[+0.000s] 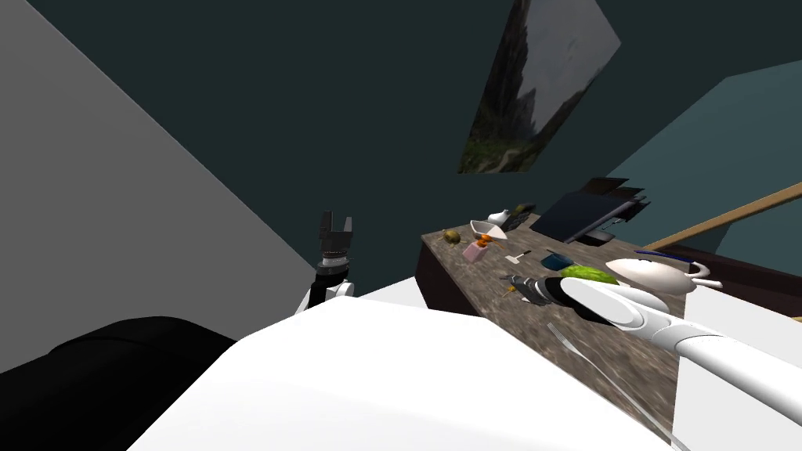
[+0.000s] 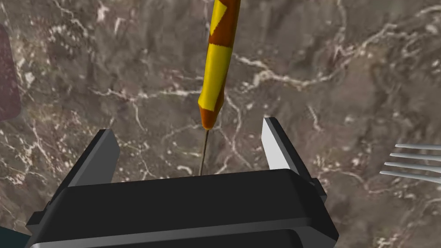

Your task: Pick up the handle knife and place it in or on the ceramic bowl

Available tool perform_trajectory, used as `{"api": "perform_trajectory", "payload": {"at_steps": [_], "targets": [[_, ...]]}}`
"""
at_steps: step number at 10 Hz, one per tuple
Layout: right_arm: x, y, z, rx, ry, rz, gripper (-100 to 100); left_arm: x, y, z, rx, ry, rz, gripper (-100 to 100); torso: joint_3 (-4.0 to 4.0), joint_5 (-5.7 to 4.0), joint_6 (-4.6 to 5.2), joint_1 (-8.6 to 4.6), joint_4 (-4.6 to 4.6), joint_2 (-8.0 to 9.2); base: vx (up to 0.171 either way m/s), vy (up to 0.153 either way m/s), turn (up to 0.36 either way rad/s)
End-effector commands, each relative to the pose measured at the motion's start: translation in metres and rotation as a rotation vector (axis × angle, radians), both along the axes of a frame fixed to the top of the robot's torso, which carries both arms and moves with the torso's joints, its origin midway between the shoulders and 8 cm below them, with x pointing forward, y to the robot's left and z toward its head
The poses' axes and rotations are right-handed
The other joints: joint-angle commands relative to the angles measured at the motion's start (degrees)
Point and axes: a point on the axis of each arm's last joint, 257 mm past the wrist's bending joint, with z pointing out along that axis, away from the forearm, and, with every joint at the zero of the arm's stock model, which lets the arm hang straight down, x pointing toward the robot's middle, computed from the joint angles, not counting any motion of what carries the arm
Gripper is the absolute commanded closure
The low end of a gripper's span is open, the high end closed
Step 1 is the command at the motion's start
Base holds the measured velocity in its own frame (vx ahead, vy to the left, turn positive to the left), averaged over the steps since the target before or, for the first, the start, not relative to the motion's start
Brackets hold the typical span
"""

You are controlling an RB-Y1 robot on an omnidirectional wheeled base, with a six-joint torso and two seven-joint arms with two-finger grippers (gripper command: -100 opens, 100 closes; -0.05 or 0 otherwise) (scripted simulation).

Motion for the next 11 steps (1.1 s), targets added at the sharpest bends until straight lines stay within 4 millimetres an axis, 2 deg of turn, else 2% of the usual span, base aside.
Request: {"api": "perform_trajectory", "payload": {"at_steps": [1,2,3,5,6,10,11], "targets": [[0.000,0.000,0.000,0.000,0.000,0.000,-100,0.000,0.000,0.000,0.000,0.000,0.000,0,0.00,0.00,0.00,0.00,0.00,0.00,-0.015,-0.020,0.026],[-0.001,-0.001,0.000,-0.006,0.002,0.005,0,0.000,0.000,0.000,0.000,0.000,0.000,0,-0.02,0.01,0.03,0.07,0.00,-0.04,0.000,0.000,0.000],[-0.006,-0.003,-0.014,-0.008,-0.001,0.000,-100,0.000,0.000,0.000,0.000,0.000,0.000,0,-0.05,0.03,0.02,0.13,-0.02,-0.08,0.037,0.001,0.036],[-0.006,-0.003,-0.015,-0.008,0.002,0.001,-100,0.000,0.000,0.000,0.000,0.000,0.000,0,-0.17,0.02,0.01,0.12,-0.07,-0.29,0.039,-0.008,0.022],[-0.006,-0.003,-0.016,-0.008,0.000,0.001,100,0.000,0.000,0.000,0.000,0.000,0.000,0,-0.14,0.03,0.01,0.14,-0.05,-0.23,0.000,0.000,0.000],[-0.006,-0.003,-0.015,-0.007,-0.001,0.000,100,0.000,0.000,0.000,0.000,0.000,0.000,0,-0.09,0.04,0.00,0.17,-0.04,-0.15,0.000,0.000,-0.001],[-0.006,-0.003,-0.015,-0.007,-0.001,0.000,0,0.000,0.000,0.000,0.000,0.000,0.000,0,-0.09,0.04,0.01,0.17,-0.04,-0.14,0.000,0.000,0.000]]}}
